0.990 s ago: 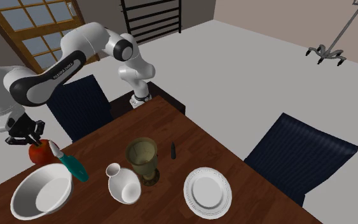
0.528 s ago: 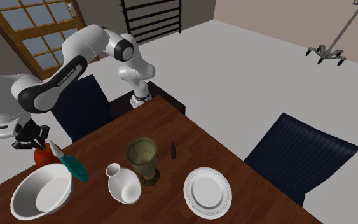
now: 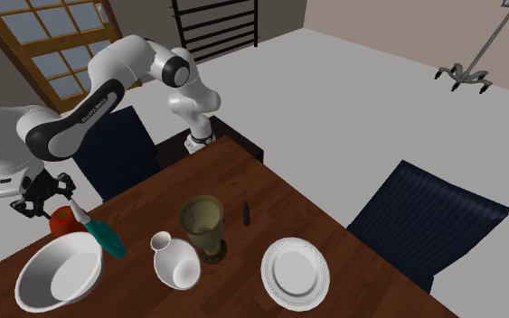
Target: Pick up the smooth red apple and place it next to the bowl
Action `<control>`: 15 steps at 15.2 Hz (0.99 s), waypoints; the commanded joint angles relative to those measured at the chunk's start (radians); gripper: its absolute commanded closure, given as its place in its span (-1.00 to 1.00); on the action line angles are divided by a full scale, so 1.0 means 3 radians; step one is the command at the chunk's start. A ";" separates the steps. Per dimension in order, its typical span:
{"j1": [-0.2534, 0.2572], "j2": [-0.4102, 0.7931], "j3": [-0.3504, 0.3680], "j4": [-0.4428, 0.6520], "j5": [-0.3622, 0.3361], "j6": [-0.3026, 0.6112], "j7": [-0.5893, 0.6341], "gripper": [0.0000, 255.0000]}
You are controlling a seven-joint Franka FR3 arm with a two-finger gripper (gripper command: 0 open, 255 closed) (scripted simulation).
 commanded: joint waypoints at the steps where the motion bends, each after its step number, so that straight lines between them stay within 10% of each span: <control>1: 0.0000 0.0000 0.0000 0.0000 0.0000 0.0000 0.0000 -1.00; 15: -0.0013 -0.0066 -0.0029 0.0346 -0.0056 -0.0392 0.0044 -1.00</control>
